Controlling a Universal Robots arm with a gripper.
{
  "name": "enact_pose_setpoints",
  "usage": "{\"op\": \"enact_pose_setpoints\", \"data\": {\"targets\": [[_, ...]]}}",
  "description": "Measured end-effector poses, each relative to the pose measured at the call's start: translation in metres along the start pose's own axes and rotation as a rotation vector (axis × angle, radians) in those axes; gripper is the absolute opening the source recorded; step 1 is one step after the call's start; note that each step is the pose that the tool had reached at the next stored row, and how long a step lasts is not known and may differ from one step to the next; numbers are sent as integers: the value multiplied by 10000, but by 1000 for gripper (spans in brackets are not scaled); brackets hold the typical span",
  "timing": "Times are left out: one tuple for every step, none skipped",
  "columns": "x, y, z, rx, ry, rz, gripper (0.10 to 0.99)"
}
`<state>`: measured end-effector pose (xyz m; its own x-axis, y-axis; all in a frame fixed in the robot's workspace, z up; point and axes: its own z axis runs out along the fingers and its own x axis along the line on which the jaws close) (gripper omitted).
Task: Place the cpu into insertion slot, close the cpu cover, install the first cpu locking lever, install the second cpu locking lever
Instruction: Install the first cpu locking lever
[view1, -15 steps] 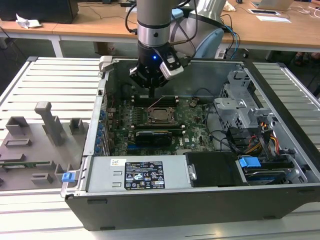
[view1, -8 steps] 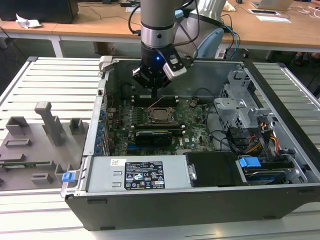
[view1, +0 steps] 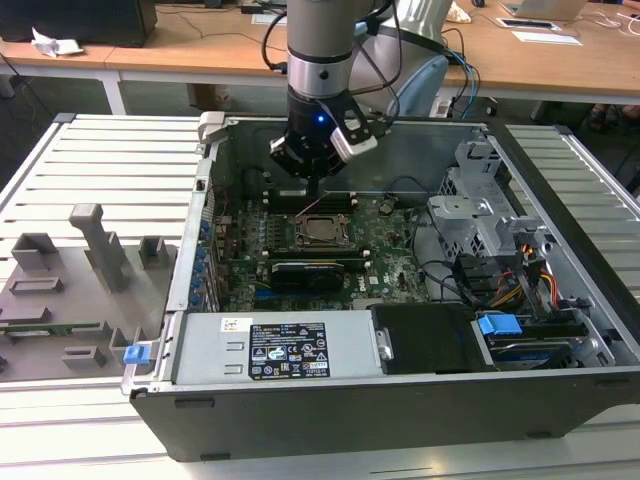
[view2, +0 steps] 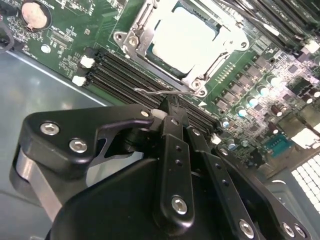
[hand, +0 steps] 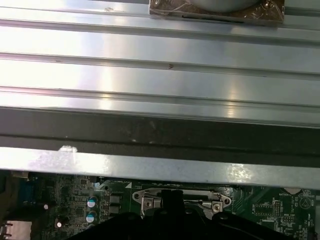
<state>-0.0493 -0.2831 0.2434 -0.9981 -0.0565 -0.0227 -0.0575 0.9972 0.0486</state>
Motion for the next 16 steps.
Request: {"op": "enact_pose_setpoints", "data": {"targets": [[-9, 1, 5, 0, 0, 0, 110], [-22, 7, 23, 2, 2, 0, 110], [-29, 12, 36, 1, 3, 2, 110], [-52, 22, 58, 2, 12, 1, 110], [-80, 28, 69, 0, 16, 1, 110], [-90, 31, 73, 0, 18, 2, 110], [-98, 32, 77, -1, 17, 1, 110], [-109, 33, 83, 0, 18, 2, 110], [-118, 33, 88, 0, 20, 1, 110], [-126, 32, 94, 0, 21, 1, 110], [-135, 32, 100, -1, 23, 1, 110], [-145, 31, 108, 0, 25, 1, 110], [-152, 30, 113, 0, 26, 1, 110], [-162, 29, 120, 0, 27, 2, 110], [-172, 28, 126, 0, 30, 3, 110], [-188, 27, 135, 0, 33, 2, 110]]}}
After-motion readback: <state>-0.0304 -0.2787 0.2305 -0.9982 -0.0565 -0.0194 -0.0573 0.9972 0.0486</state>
